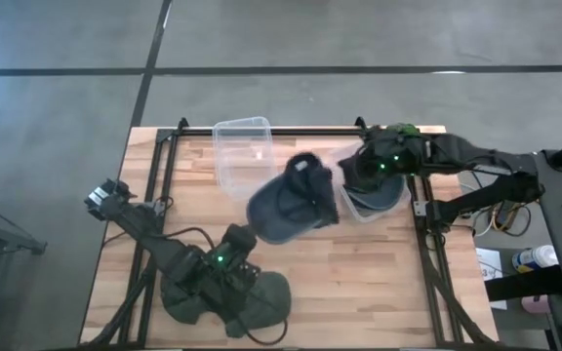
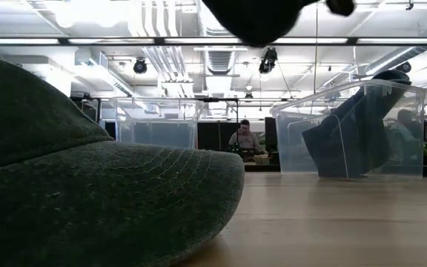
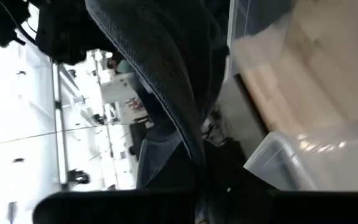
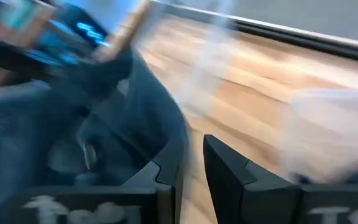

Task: Pick & Place hat
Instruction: Put the blue cap into the right transparent bin

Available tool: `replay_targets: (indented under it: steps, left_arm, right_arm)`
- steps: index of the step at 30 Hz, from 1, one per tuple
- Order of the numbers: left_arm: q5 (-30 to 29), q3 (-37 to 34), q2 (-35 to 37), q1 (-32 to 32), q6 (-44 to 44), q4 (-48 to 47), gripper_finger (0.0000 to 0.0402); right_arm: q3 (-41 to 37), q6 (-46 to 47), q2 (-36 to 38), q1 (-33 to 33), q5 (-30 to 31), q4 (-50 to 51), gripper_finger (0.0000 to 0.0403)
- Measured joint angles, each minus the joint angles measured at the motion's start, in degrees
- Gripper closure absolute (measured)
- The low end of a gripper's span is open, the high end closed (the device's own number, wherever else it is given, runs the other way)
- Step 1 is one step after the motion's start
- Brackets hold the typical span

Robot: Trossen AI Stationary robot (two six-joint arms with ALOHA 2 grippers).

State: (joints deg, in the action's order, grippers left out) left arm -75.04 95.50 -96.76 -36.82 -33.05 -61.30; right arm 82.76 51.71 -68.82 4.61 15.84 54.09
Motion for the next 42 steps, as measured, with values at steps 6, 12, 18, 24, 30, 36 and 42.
replay_targets:
  steps: [6, 12, 18, 24, 30, 36, 42]
  left_arm:
    - [-4.90, -0.95, 0.17, 0.00, -2.82, -0.02, 0.0392]
    - [-8.43, -1.00, 0.35, -0.24, -3.49, 0.00, 0.0392]
    - [-8.51, -1.02, 0.38, -1.01, -3.42, 0.02, 0.0392]
    - [-4.91, -1.02, 0.38, -0.99, -3.26, 0.39, 0.0392]
    - [-2.12, -1.11, 0.26, -0.22, -2.78, 1.06, 0.0392]
    - [4.86, -1.30, 0.22, 1.18, -0.34, 1.25, 0.0392]
    - [4.92, -4.37, 0.14, 3.89, -1.39, 3.18, 0.0392]
  right_arm:
    - [3.93, 4.76, 0.46, -0.27, 0.89, 12.06, 0.0345]
    - [0.21, 8.27, 0.57, -0.21, 1.47, 13.43, 0.0344]
    - [-3.96, 7.96, 0.85, 1.18, 4.54, 11.33, 0.0344]
    - [-7.64, 4.41, 0.11, 1.84, -7.71, -6.62, 0.0345]
    - [-9.02, 5.50, -4.45, -1.07, -16.07, -17.32, 0.0356]
    - [-5.83, 6.14, -10.61, -4.05, -18.00, -19.93, 0.0360]
    - [-2.10, 5.52, -17.13, -4.51, -21.86, -20.31, 0.0360]
